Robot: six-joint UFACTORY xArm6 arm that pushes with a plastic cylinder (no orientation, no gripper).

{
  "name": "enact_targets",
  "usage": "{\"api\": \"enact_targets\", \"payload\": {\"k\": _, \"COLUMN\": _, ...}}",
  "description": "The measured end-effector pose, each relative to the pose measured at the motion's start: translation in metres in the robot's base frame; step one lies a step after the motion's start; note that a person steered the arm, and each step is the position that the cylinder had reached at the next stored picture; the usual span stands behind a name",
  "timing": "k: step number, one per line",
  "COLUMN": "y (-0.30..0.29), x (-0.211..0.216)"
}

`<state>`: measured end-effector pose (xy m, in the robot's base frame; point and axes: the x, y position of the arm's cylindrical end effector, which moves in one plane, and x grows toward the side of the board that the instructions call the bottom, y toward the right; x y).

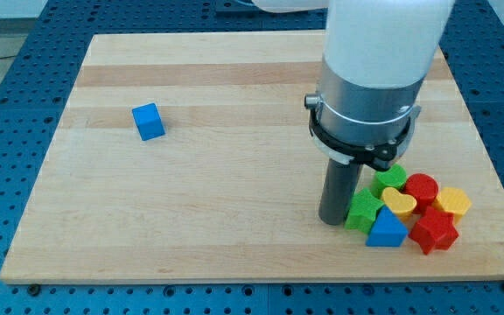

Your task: Move the blue cube into the group of blocks

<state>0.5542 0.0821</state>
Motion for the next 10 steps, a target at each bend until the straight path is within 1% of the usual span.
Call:
{"api": "enact_targets", "payload": {"k": 1, "y": 0.005, "x": 0.0}}
{"api": "enact_targets", "payload": {"k": 2, "y": -0.021, "x": -0.013}}
{"api": "enact_targets", "payload": {"k": 3, "y": -0.051, "x": -0.055}}
{"api": "enact_targets", "payload": {"k": 4, "y": -0.1, "x": -0.122}}
{"api": "enact_targets", "payload": {"k": 5, "y": -0.169, "x": -0.193}}
{"api": "enact_targets", "payload": {"k": 6, "y": -0.256, "x": -0.225}}
{"api": "enact_targets", "payload": {"k": 7, "y": -0.29, "x": -0.201}}
{"api": "enact_targets", "payload": {"k": 8, "y": -0.282, "x": -0.166}}
{"api": "enact_targets", "payload": {"k": 9, "y": -0.249, "x": -0.152}}
{"api": "enact_targets", "payload": {"k": 10, "y": -0.217, "x": -0.127}}
